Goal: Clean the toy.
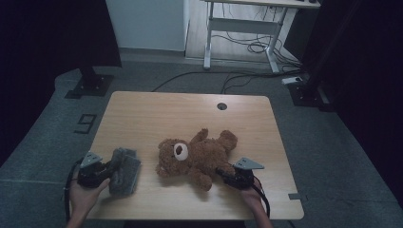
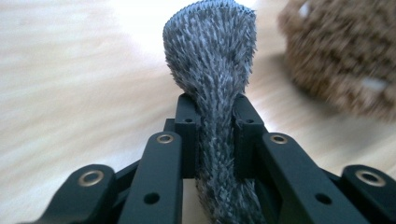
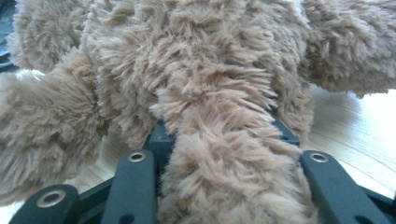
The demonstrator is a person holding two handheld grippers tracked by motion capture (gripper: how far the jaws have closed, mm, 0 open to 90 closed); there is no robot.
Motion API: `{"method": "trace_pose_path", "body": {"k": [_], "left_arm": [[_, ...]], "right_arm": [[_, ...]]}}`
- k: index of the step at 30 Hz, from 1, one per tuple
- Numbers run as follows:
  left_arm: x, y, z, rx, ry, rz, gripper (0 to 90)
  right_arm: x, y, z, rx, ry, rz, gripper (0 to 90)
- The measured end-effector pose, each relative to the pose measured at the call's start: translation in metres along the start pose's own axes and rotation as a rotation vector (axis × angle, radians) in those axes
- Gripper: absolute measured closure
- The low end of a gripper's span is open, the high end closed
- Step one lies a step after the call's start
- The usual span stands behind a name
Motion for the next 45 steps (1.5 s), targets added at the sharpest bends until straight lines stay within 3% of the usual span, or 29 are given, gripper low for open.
{"method": "trace_pose_path", "body": {"k": [3, 6, 8, 11, 13, 14, 16, 18, 24, 26, 29, 33, 36, 38, 45], "left_arm": [[0.013, 0.001, -0.004, -0.014, 0.003, -0.03, 68.3], [0.01, 0.002, -0.005, -0.036, -0.005, -0.04, 47.3], [-0.003, 0.0, -0.002, -0.034, 0.001, -0.005, 36.4], [-0.033, -0.008, 0.013, -0.006, 0.048, 0.065, 28.2], [-0.053, -0.01, 0.028, 0.033, 0.065, 0.113, 25.7], [-0.063, -0.008, 0.041, 0.073, 0.07, 0.134, 25.4], [-0.072, 0.002, 0.064, 0.15, 0.081, 0.131, 23.8], [-0.074, 0.025, 0.093, 0.237, 0.105, 0.079, 22.2], [-0.055, 0.083, 0.142, 0.388, 0.111, -0.056, 20.1], [-0.053, 0.094, 0.145, 0.344, 0.126, -0.05, 22.6], [-0.055, 0.099, 0.146, 0.307, 0.099, -0.005, 35.8], [-0.064, 0.098, 0.147, 0.249, 0.108, 0.062, 49.9], [-0.071, 0.102, 0.144, 0.242, 0.076, 0.091, 51.5], [-0.077, 0.106, 0.141, 0.242, 0.063, 0.101, 51.6], [-0.088, 0.118, 0.136, 0.251, 0.021, 0.116, 49.4]], "right_arm": [[0.0, 0.0, 0.0, -0.003, 0.0, -0.001, 56.1], [0.0, 0.0, 0.0, -0.003, -0.001, -0.002, 55.6], [0.0, 0.0, 0.0, -0.003, -0.002, -0.001, 54.6], [-0.001, -0.002, -0.001, -0.002, -0.009, -0.004, 51.8], [-0.001, -0.003, -0.001, -0.009, -0.004, -0.003, 49.8], [-0.001, -0.003, -0.001, -0.011, -0.003, -0.004, 48.6], [-0.001, -0.004, -0.001, -0.017, -0.001, -0.003, 46.5], [-0.001, -0.003, 0.0, -0.022, 0.008, -0.004, 45.4], [-0.001, -0.002, 0.001, -0.039, 0.01, -0.007, 45.8], [-0.001, -0.001, -0.001, -0.053, 0.015, -0.009, 50.5], [-0.004, 0.0, -0.006, -0.059, -0.019, 0.005, 57.7], [-0.018, 0.001, -0.015, -0.038, -0.027, 0.068, 62.6], [-0.028, 0.003, -0.017, -0.006, -0.058, 0.099, 62.9], [-0.034, 0.007, -0.009, 0.039, -0.088, 0.116, 62.9], [-0.042, 0.015, 0.015, 0.089, -0.059, 0.127, 57.3]]}}
Point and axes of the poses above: each handheld gripper's, and its own axes: y roughly forward along the jaws, x roughly out of its underside, z roughly to its right, the point moved 10 cm from there along y, roughly forward along the jaws, and after that the axes turned 10 degrees about y, right-handed, at the moved point
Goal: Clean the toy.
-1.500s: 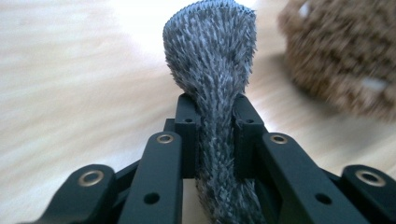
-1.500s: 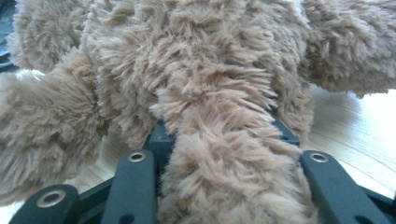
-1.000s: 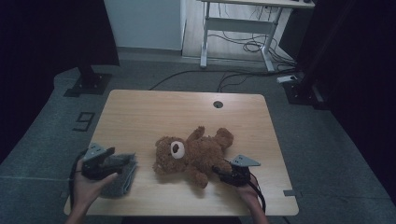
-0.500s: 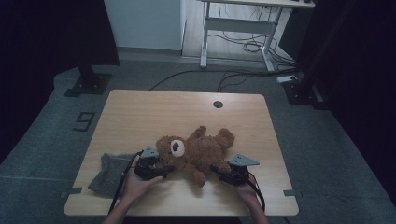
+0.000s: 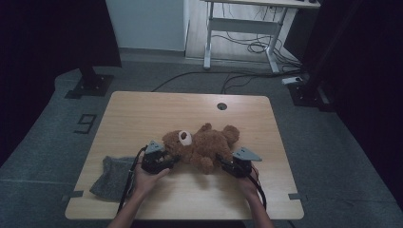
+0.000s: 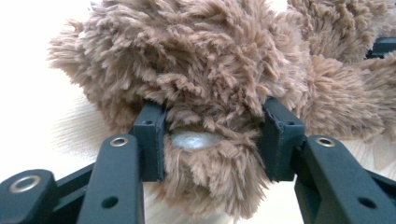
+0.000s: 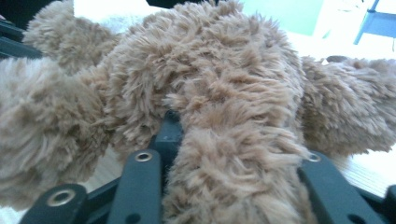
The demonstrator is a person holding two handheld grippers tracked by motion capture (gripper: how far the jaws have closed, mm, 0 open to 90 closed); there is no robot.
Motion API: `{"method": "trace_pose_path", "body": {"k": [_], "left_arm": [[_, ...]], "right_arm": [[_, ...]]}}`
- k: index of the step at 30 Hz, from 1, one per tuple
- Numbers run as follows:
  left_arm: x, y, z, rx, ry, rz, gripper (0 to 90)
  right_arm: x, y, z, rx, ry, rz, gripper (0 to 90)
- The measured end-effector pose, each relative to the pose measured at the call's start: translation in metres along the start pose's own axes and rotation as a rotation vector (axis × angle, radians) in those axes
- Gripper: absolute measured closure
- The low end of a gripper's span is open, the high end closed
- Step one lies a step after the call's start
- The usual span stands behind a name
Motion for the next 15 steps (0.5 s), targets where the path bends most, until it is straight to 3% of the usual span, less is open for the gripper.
{"method": "trace_pose_path", "body": {"k": [3, 5, 8, 11, 15], "left_arm": [[-0.001, -0.004, -0.003, -0.006, -0.002, 0.001, 46.0], [-0.005, -0.013, -0.004, -0.02, 0.004, 0.029, 44.6], [-0.016, -0.033, -0.002, -0.037, 0.037, 0.085, 47.2], [-0.017, -0.048, -0.001, -0.05, 0.067, 0.068, 43.0], [-0.005, -0.06, 0.006, -0.013, 0.056, 0.037, 37.4]], "right_arm": [[0.002, -0.002, 0.003, 0.008, 0.008, -0.003, 48.8], [0.0, -0.007, 0.005, 0.029, 0.015, 0.004, 40.5], [-0.012, -0.023, 0.004, 0.055, 0.047, 0.063, 27.6], [-0.017, -0.039, 0.0, 0.048, 0.056, 0.066, 22.1], [-0.009, -0.049, -0.006, 0.016, 0.062, 0.042, 20.4]]}}
Point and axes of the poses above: each handheld gripper's, and its own axes: y roughly forward along the jaws, x roughly out of its underside, z roughly to its right, the point moved 10 cm from there along y, roughly forward along the jaws, and after that the axes turned 10 degrees about y, right-handed, at the moved point
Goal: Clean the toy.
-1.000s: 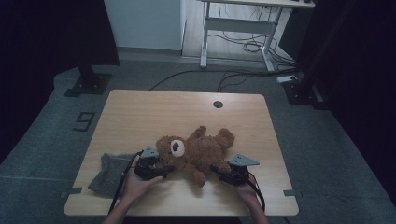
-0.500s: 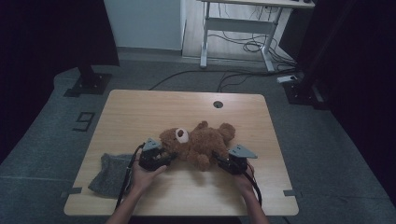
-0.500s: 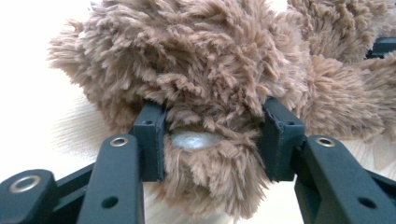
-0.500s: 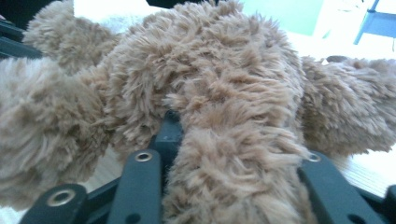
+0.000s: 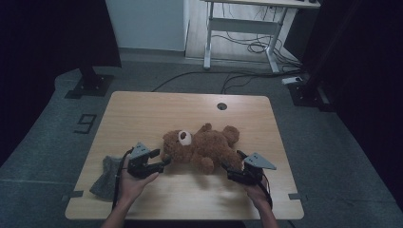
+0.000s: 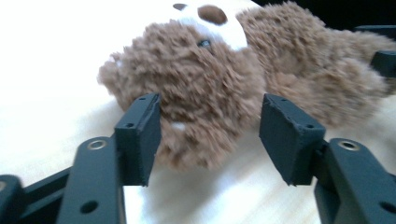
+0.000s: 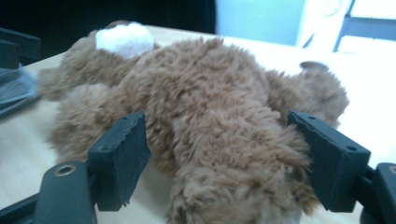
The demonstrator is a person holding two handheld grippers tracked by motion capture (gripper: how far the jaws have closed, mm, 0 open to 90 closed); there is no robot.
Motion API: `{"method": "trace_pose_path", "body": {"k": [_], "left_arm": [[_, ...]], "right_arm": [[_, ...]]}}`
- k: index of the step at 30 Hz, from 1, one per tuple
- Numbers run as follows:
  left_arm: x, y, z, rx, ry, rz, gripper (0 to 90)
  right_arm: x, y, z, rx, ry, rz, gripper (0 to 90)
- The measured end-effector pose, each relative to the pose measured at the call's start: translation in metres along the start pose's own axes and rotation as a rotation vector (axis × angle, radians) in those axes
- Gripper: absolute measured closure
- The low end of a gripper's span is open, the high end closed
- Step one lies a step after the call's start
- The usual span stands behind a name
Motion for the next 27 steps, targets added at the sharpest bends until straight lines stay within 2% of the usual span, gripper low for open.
{"method": "trace_pose_path", "body": {"k": [4, 6, 8, 9, 12, 18, 23, 27], "left_arm": [[0.017, -0.008, 0.006, 0.008, 0.01, -0.03, 35.4], [0.024, -0.013, 0.006, 0.007, 0.007, -0.028, 35.3], [0.03, -0.016, 0.007, 0.007, 0.002, -0.028, 35.2], [0.032, -0.018, 0.008, 0.004, 0.013, -0.038, 35.1], [0.035, -0.023, 0.009, 0.012, 0.007, -0.029, 34.6], [0.042, -0.033, 0.009, 0.006, 0.015, -0.027, 34.4], [0.051, -0.039, 0.005, 0.0, 0.011, -0.041, 34.1], [0.051, -0.04, 0.003, 0.009, 0.005, -0.039, 34.2]], "right_arm": [[0.008, -0.008, -0.001, -0.021, 0.017, -0.012, 20.2], [0.009, -0.012, -0.003, -0.032, 0.016, -0.016, 20.6], [0.011, -0.017, -0.004, -0.039, 0.017, -0.014, 22.9], [0.013, -0.021, -0.004, -0.045, 0.013, -0.012, 24.4], [0.019, -0.031, -0.002, -0.038, 0.029, -0.001, 24.9], [0.043, -0.052, 0.014, -0.012, 0.053, -0.027, 24.9], [0.054, -0.05, 0.025, 0.009, 0.085, -0.068, 24.8], [0.061, -0.046, 0.025, 0.019, 0.066, -0.101, 24.5]]}}
Point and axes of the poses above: each handheld gripper's, and its own axes: y roughly forward along the jaws, x roughly out of its underside, z roughly to its right, the point moved 10 cm from there along y, roughly forward along the jaws, and after that the axes turned 10 degrees about y, right-handed, at the moved point
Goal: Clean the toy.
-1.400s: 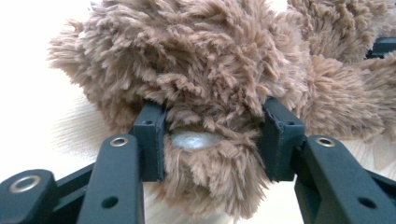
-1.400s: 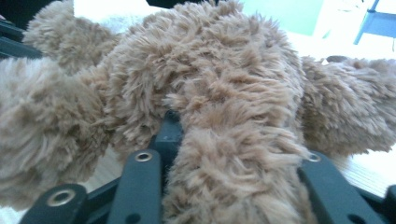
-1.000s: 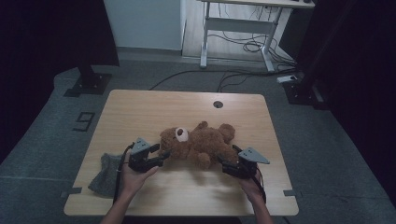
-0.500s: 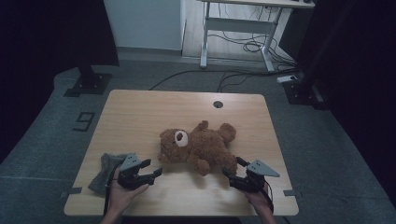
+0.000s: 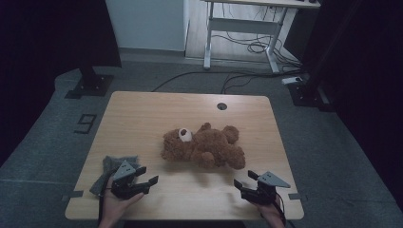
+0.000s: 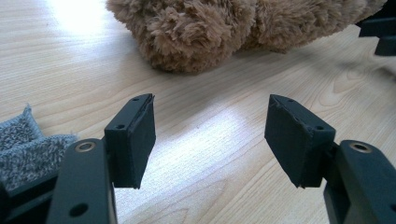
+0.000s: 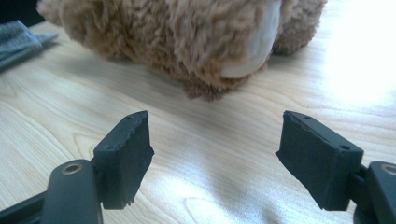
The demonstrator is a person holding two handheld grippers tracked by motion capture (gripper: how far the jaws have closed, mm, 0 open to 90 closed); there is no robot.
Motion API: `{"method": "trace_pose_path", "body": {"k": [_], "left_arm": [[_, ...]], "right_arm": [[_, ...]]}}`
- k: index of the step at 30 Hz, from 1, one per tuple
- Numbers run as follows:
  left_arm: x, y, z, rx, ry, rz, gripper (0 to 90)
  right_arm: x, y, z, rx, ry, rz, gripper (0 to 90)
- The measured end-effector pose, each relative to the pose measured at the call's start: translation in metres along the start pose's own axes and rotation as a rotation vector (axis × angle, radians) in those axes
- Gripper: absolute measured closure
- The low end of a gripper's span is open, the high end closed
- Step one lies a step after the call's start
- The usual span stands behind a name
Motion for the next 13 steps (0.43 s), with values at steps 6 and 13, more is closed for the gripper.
{"method": "trace_pose_path", "body": {"k": [6, 13], "left_arm": [[0.0016, 0.0003, -0.0002, 0.007, -0.006, -0.006, 34.3], [0.0017, -0.0013, -0.0017, 0.002, -0.012, -0.009, 34.2]], "right_arm": [[-0.0009, -0.0008, 0.0024, 0.006, 0.005, 0.005, 24.4], [-0.0004, -0.0002, 0.0018, 0.006, 0.003, 0.005, 24.4]]}}
Point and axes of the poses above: each handheld gripper's, and its own axes: y roughly forward along the jaws, x roughly out of its underside, z roughly to its right, the point moved 10 cm from there along y, roughly forward along the jaws, and after that the axes turned 10 degrees about y, right-handed, at the moved point
